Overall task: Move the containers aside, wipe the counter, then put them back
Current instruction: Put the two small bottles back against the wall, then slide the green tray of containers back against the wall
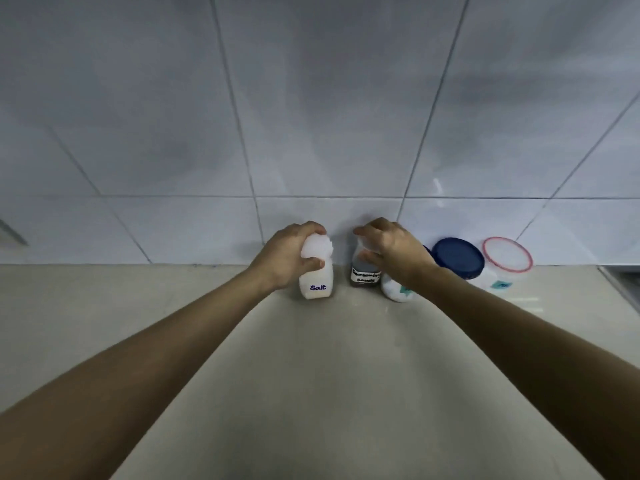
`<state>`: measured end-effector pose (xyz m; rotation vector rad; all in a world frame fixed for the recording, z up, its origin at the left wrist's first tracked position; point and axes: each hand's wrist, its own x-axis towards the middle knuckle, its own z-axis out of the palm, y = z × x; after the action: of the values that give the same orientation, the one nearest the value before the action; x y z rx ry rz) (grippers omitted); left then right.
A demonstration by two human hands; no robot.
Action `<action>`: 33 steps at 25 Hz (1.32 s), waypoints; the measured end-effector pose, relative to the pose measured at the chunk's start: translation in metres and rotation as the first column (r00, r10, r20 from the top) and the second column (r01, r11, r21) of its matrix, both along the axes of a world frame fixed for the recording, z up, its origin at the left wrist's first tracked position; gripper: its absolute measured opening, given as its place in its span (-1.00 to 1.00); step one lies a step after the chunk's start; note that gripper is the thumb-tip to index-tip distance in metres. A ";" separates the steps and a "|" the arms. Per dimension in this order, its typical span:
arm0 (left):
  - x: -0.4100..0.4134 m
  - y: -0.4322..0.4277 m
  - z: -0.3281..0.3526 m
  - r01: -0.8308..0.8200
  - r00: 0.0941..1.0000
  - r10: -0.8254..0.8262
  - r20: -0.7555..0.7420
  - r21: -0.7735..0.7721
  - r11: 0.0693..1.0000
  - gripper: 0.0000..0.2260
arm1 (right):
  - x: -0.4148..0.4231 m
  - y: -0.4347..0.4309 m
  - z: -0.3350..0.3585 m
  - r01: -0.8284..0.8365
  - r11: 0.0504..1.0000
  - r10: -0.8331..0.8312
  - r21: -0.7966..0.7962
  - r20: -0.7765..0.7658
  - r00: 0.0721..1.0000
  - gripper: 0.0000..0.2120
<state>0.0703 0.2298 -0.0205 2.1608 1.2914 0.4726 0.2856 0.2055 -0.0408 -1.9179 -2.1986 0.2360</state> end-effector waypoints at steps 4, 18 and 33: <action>0.038 0.011 -0.020 -0.054 0.999 0.054 0.005 0.026 0.998 -0.53 | -0.001 -0.003 -0.002 -0.011 0.999 0.013 0.052 -0.024 1.000 -0.53; -0.099 -0.171 -0.079 -0.368 0.862 0.375 0.342 -0.087 0.926 -0.74 | -0.085 -0.121 -0.052 -0.497 0.867 0.496 0.042 0.039 0.867 -0.75; -0.413 -0.323 -0.080 -0.992 0.060 0.935 0.349 -0.083 0.095 -0.69 | -0.488 -0.167 -0.059 -0.407 0.797 -0.195 -0.446 -0.829 0.525 -0.71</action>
<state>-0.3431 -0.0927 -0.1001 0.7696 2.4535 1.4541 -0.2020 0.0381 -0.0999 -1.3070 -1.5733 1.6961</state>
